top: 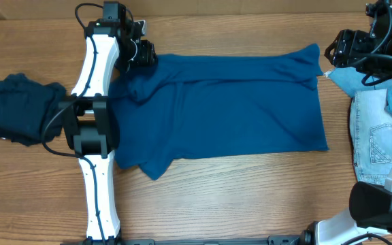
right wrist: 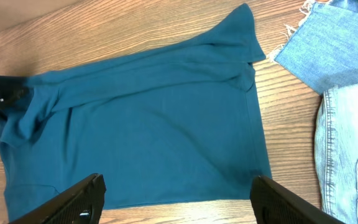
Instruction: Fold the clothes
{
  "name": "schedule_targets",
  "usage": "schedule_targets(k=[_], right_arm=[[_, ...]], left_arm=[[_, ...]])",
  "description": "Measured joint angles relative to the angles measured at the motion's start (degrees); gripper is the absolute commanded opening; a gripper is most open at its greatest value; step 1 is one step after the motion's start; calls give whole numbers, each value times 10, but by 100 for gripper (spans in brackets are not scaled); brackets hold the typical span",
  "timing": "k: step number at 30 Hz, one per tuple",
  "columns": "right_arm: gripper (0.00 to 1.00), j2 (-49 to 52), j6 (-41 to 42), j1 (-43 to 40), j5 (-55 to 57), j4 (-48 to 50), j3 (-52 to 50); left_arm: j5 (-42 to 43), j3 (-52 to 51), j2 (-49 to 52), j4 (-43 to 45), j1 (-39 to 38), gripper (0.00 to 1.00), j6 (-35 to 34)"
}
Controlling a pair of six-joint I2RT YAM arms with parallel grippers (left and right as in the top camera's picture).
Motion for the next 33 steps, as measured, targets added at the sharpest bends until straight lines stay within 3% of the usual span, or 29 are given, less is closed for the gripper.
schedule_targets(k=[4,9,14,15,16,22,33], right_arm=[[79,0,0,0,0,0,0],[79,0,0,0,0,-2,0],[79,0,0,0,0,-2,0],[79,0,0,0,0,-2,0],[79,0,0,0,0,-2,0],[79,0,0,0,0,-2,0],[79,0,0,0,0,-2,0]], left_arm=[[0,0,5,5,-2,57,0],[0,0,9,7,-15,49,0],[0,0,21,7,-22,25,2],[0,0,23,7,-22,18,3],[0,0,24,7,-22,5,2],[0,1,24,-7,-21,4,4],[30,109,13,-177,-21,4,9]])
